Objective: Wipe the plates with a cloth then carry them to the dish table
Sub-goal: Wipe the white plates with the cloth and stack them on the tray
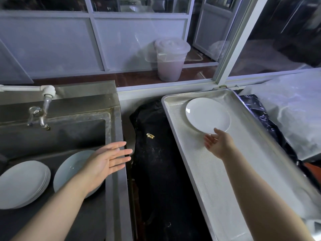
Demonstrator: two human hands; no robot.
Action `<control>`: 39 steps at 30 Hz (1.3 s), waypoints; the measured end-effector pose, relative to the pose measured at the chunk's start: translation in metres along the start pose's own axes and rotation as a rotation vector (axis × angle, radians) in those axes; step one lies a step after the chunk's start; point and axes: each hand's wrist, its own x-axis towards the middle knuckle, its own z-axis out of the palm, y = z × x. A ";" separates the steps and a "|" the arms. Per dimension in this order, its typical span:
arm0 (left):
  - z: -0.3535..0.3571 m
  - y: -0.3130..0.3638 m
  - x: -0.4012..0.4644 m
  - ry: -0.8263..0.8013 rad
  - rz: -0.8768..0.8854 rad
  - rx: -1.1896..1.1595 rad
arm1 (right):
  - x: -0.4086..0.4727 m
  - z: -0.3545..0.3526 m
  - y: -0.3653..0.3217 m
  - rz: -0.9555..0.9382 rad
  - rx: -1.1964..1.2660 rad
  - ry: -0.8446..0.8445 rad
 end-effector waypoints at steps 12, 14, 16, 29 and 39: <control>-0.033 0.007 -0.036 0.004 0.059 -0.066 | -0.090 0.037 0.058 -0.017 -0.181 -0.299; -0.048 0.007 -0.050 0.010 0.068 -0.085 | -0.110 0.053 0.074 -0.012 -0.215 -0.351; -0.069 0.006 -0.067 0.013 0.076 -0.107 | -0.131 0.071 0.094 -0.022 -0.245 -0.388; -0.288 -0.044 -0.196 0.176 0.156 -0.266 | -0.257 0.221 0.295 0.059 -0.422 -0.499; -0.411 -0.094 -0.242 0.342 0.110 -0.413 | -0.265 0.285 0.414 0.216 -0.608 -0.378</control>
